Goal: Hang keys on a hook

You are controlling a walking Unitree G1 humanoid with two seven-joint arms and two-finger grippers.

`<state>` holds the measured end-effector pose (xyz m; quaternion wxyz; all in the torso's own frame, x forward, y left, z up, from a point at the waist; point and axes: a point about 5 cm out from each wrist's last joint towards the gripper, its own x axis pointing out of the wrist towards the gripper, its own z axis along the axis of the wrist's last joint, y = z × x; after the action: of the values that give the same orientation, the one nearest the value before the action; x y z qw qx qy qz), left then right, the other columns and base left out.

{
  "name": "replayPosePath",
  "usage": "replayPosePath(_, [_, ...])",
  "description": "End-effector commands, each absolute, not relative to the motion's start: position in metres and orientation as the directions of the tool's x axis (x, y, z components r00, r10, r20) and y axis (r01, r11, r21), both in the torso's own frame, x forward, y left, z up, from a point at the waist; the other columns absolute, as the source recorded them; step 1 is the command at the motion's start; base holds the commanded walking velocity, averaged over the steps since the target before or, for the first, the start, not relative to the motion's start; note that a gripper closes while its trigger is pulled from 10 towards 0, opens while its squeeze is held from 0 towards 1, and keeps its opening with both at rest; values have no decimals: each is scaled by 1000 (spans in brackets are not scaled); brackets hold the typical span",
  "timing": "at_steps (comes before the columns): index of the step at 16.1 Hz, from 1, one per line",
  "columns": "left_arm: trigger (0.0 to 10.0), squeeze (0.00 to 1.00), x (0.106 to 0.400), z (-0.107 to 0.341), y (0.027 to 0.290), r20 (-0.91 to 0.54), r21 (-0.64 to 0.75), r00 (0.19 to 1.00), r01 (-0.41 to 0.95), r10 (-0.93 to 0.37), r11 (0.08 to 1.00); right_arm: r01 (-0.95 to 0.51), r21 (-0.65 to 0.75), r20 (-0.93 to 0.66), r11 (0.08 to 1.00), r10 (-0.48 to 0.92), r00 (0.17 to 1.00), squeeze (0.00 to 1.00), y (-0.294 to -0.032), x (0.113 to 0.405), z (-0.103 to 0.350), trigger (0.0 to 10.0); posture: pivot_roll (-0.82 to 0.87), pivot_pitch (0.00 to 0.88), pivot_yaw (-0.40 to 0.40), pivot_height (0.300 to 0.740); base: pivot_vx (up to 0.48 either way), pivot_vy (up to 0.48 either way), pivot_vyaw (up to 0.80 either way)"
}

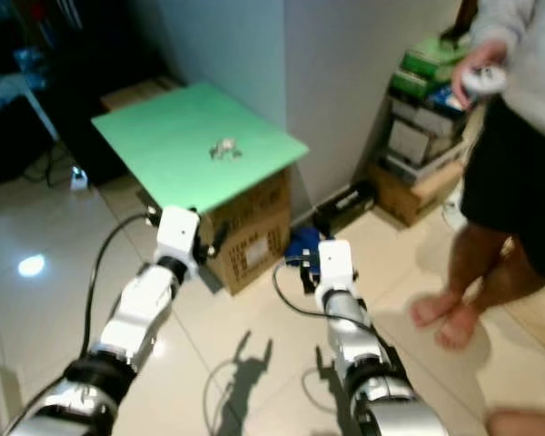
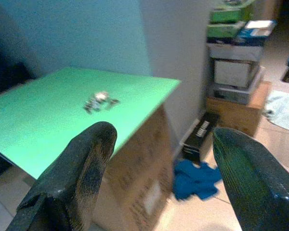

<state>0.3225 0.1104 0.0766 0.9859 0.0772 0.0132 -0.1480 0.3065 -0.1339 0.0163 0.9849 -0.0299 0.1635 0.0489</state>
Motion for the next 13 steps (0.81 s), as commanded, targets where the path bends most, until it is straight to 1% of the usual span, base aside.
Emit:
replayPosePath(1, [10000,0,322,74,123,-62,146,965,261,-255,954,-130,-23,-326,991,116,938,0,-121,307,17,10000,-90,0,112,740,398,-266,0])
replayPosePath(2, [10000,0,323,74,122,-63,146,965,262,-255,954,-127,-25,-323,992,112,940,0,-122,307,17,10000,-91,0,112,740,379,-292,0])
replayPosePath(7, [10000,0,323,73,121,-67,150,965,260,-253,954,-148,-39,-294,988,131,947,0,-118,308,21,10000,-97,0,112,740,465,0,0])
replayPosePath(10, [10000,0,323,72,120,-69,149,964,266,-259,952,-145,-40,-302,989,126,945,0,-119,309,21,10000,-99,0,111,740,408,-249,0])
replayPosePath(13, [10000,0,322,72,116,-65,147,964,264,-257,953,-151,-45,-297,987,131,946,0,-119,308,21,10000,-103,0,110,740,449,0,0])
